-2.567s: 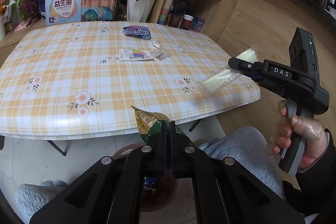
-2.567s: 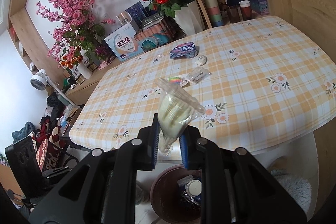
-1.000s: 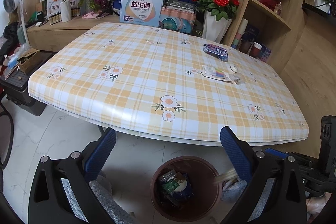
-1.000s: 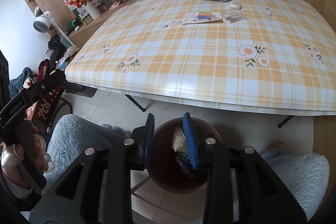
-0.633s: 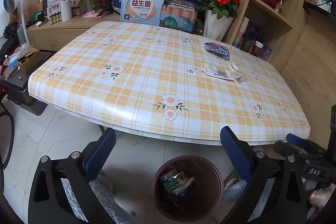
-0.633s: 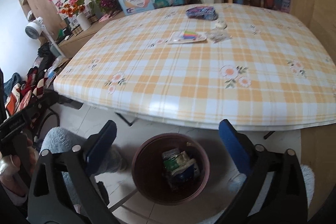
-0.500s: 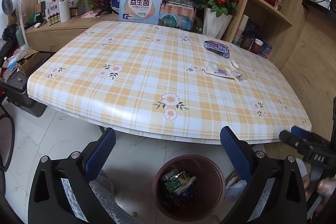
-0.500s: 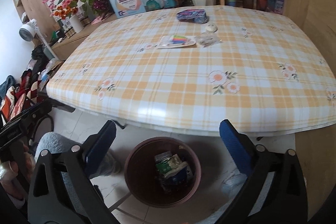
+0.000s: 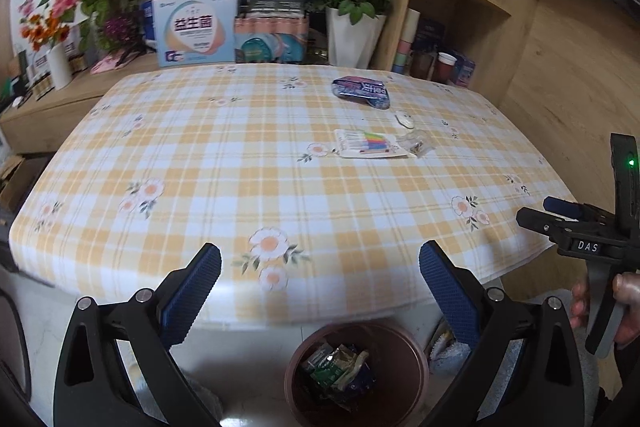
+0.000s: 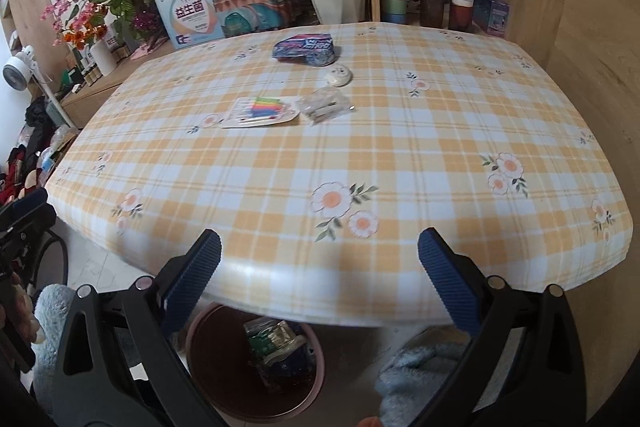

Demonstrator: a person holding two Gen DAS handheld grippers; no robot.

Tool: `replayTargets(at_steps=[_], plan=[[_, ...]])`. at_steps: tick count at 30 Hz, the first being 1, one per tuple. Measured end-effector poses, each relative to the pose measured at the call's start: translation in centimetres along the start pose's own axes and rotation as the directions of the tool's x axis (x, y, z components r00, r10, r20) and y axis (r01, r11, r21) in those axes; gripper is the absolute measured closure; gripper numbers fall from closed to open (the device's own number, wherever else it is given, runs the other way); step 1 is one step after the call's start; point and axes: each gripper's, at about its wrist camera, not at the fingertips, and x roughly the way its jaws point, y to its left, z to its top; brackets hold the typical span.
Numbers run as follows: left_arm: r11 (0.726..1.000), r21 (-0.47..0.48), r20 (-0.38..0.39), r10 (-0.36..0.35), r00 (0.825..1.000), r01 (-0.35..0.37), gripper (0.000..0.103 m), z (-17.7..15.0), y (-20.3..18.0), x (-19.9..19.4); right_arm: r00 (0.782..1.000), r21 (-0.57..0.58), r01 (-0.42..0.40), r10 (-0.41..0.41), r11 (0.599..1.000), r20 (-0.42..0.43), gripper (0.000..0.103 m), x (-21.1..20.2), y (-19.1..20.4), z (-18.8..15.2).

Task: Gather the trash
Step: 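Reach the left gripper to the candle card and close on it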

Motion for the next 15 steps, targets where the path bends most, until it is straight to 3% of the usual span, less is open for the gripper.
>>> replayTargets(at_steps=[3,6,15], plan=[[0.996,0.075,-0.035,-0.046,0.998,0.048,0.006,2.1,-1.1,3.5,1.0,0.002,0.009,-0.009,1.0,-0.005,0.006,1.4,-1.0,1.0],[0.987,0.147,-0.06,-0.049,0.997,0.057,0.006,3.7,-2.2,7.2,1.0,0.016,0.006,-0.006,1.0,-0.013,0.006,3.1,-2.2,2.2],[0.953,0.262,-0.109,-0.128,0.986,0.153,0.006,8.6,-5.0,16.2,0.999,0.043,0.019,-0.018,0.999,-0.039,0.006,6.9,-5.1,5.6]])
